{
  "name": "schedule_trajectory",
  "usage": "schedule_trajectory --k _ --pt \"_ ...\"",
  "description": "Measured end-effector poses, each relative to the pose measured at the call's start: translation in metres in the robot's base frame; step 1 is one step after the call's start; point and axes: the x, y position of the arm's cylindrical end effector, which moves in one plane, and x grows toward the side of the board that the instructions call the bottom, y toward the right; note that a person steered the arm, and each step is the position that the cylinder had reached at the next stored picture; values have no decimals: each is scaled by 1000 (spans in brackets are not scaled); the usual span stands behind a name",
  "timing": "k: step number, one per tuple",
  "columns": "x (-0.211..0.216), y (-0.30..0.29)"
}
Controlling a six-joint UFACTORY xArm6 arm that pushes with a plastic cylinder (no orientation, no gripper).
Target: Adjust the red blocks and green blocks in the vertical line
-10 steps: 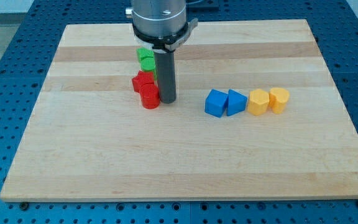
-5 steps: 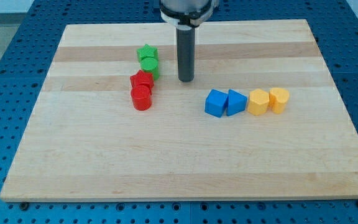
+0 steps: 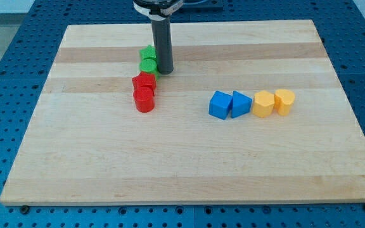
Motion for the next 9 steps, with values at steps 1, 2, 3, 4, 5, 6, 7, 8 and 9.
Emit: schedule_trajectory --k 1,2,3,4,5,6,7,8,9 --pt "0 -6" --pt "0 -10" --pt "0 2" --pt "-17 27" --pt "-51 28" --pt "-64 24" --pt "-64 23" --pt "-64 17" --pt "-64 5"
